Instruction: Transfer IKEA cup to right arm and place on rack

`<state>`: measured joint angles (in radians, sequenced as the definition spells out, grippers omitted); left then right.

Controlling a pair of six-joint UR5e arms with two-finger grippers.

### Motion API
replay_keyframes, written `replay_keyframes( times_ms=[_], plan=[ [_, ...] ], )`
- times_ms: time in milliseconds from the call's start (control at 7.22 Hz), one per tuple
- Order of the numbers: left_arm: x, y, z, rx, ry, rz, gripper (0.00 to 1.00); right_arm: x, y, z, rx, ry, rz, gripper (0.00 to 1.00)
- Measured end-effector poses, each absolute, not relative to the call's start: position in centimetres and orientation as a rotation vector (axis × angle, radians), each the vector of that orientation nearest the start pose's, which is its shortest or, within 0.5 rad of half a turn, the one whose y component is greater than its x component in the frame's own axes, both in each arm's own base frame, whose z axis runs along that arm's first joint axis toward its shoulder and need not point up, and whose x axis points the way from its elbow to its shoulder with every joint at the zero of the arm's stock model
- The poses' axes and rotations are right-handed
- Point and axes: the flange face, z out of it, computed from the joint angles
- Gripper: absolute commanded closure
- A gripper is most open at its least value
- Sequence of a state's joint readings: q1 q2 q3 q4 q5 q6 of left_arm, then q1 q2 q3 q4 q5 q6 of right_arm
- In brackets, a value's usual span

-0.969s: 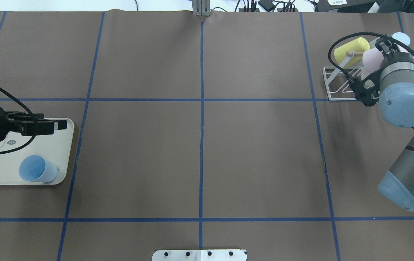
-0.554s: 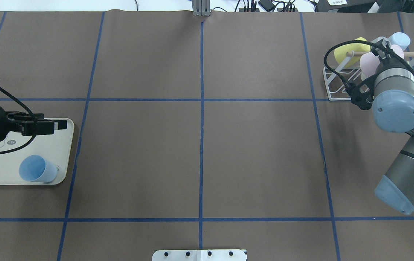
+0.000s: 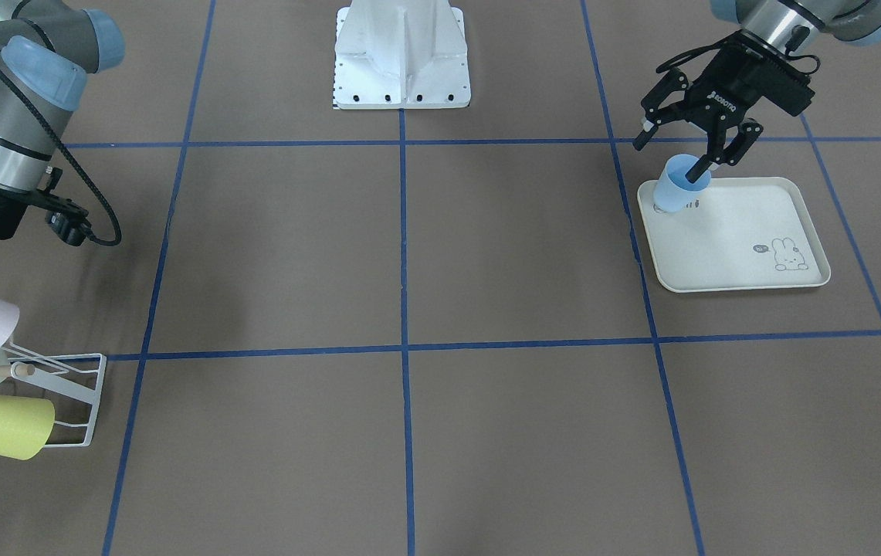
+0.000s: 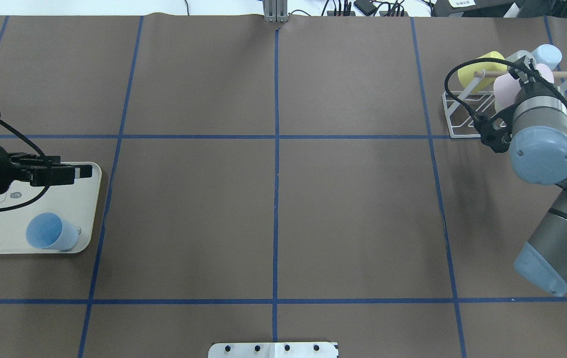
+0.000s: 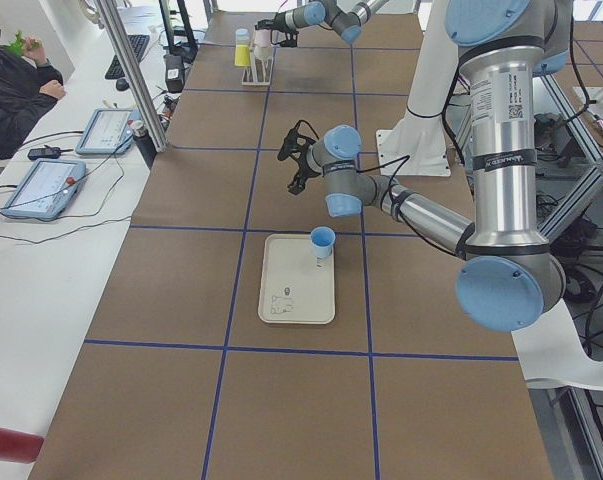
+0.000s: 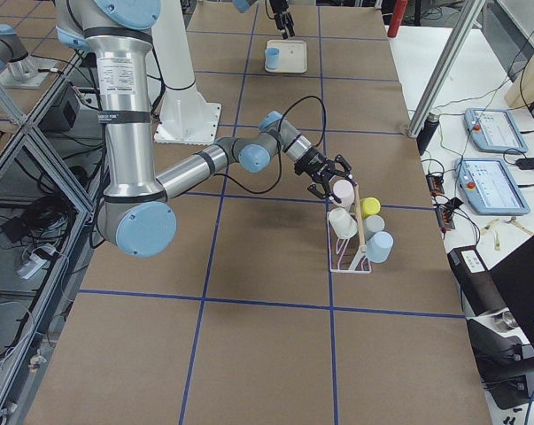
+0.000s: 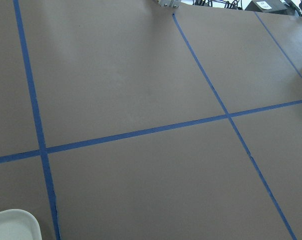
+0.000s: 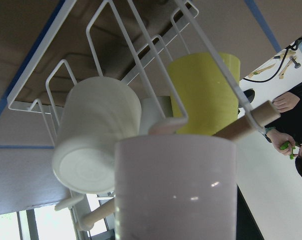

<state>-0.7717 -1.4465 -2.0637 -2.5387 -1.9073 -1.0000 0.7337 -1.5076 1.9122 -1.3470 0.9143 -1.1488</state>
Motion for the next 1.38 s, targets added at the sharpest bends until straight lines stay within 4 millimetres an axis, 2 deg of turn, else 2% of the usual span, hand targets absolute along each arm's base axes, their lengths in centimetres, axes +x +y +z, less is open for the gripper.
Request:
replay_keyframes(
  times_ms=[415, 692, 831, 1107, 1246, 1384],
  plan=[
    [23.7, -37.0, 36.7, 0.598, 1.211, 0.056, 0.0, -26.0, -48.4, 43.9, 0.579, 0.803, -1.63, 0.98],
    [23.8, -37.1, 36.8, 0.598, 1.211, 0.057, 0.0, -26.6, -48.2, 44.2, 0.577, 0.804, -1.636, 0.88],
    [23.8, -37.1, 36.8, 0.598, 1.211, 0.058, 0.0, -26.8, -48.2, 44.5, 0.572, 0.805, -1.641, 0.79],
    [23.8, -37.1, 36.7, 0.599, 1.212, 0.057, 0.0, -27.2, -48.3, 45.0, 0.561, 0.807, -1.649, 0.56],
    [23.8, -37.1, 36.7, 0.599, 1.212, 0.057, 0.0, -27.4, -48.4, 45.2, 0.557, 0.808, -1.652, 0.39],
    [23.9, -37.1, 36.7, 0.599, 1.212, 0.057, 0.0, -27.5, -48.4, 45.4, 0.554, 0.808, -1.654, 0.29]
  ],
)
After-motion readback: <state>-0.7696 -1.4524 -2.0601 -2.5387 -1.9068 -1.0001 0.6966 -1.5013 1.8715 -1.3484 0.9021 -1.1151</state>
